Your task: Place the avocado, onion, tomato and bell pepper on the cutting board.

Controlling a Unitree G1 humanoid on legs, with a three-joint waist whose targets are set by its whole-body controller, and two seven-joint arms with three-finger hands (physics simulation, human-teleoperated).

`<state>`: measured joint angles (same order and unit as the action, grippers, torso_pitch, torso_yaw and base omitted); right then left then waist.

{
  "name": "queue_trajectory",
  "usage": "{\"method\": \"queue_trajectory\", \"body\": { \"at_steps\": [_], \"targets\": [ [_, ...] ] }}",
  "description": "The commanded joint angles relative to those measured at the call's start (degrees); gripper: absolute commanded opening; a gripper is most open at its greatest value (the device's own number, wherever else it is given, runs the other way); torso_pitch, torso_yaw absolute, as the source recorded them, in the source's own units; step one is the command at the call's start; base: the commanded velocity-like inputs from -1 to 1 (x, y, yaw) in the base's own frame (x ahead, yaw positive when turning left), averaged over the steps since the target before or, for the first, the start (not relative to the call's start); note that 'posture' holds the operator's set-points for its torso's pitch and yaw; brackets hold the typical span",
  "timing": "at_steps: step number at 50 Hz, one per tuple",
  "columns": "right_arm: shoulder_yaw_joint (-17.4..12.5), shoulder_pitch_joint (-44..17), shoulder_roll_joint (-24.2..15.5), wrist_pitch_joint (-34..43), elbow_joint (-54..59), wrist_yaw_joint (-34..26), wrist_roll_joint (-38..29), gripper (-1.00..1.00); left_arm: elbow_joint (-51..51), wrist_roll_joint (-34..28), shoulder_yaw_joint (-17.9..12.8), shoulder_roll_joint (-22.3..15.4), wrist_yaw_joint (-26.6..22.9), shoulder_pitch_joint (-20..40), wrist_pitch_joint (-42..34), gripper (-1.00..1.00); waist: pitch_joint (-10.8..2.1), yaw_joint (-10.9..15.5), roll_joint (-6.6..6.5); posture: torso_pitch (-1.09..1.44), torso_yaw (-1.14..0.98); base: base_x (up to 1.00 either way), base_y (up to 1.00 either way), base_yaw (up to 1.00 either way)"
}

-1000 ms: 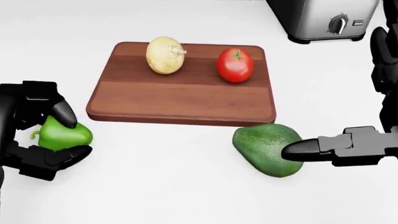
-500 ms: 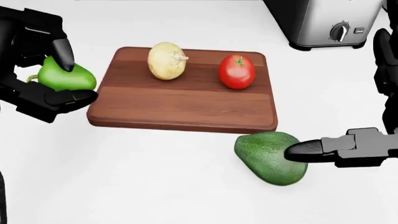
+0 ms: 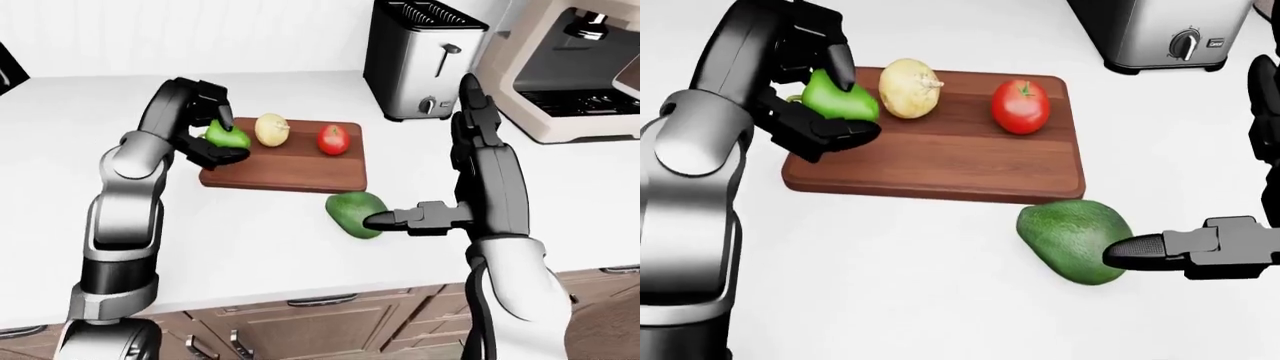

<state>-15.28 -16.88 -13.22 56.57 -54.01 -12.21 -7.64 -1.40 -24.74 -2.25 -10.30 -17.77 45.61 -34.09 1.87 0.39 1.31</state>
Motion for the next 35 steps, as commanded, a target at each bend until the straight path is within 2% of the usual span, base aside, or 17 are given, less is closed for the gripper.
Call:
{"method": "queue_trajectory", "body": {
  "at_steps": [1,14,23,28,35],
  "targets": [
    [-0.1,-1.1,-0.5,-1.6,-1.2,0.3,-0.2,1.0,-2.0,0.0,-0.6,-0.3,1.1,2.4,2.3,-0.84,-1.43,0.0,0.05,0.0,0.0,0.0,0.0,0.0],
    [-0.2,-1.7,-0.8,-0.9,-1.4,0.2,-0.2,1.0,0.9,0.3,0.3,1.1,2.1,2.4,4.6,-0.73,-1.61,0.0,0.11,0.0,0.0,0.0,0.0,0.0],
    [-0.2,-2.5,-1.1,-0.4,-1.2,0.3,-0.1,1.0,0.6,0.2,0.3,1.4,2.0,0.9,5.0,-0.29,-1.67,0.0,0.09,0.0,0.0,0.0,0.0,0.0],
    [-0.4,-1.9,-0.9,-0.9,-1.2,0.3,0.0,1.0,0.3,0.1,0.3,1.4,2.0,0.6,4.9,-0.18,-1.69,0.0,0.08,0.0,0.0,0.0,0.0,0.0],
    [-0.4,-1.5,-0.7,-1.1,-1.4,0.4,0.1,1.0,-0.1,-0.2,0.3,1.4,1.8,-0.3,5.0,-0.12,-1.74,0.0,-0.01,0.0,0.0,0.0,0.0,0.0]
  ]
}}
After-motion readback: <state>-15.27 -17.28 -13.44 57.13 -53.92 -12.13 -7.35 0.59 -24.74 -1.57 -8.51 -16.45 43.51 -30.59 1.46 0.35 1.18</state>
